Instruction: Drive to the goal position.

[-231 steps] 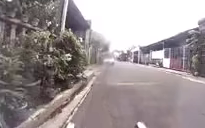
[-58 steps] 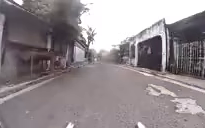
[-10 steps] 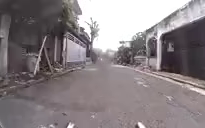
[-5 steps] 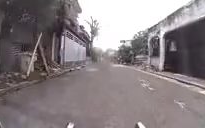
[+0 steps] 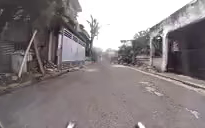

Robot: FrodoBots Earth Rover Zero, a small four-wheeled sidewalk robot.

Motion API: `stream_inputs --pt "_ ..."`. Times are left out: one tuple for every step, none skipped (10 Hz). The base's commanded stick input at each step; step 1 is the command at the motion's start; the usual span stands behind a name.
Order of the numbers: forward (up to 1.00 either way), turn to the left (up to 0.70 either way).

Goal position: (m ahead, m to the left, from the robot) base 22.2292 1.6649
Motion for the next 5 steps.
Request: stream_inputs --pt "0.7 0.0" --pt "0.7 0.0" --pt "0.7 0.0" --pt "0.7 0.0" --pt "0.7 0.0"
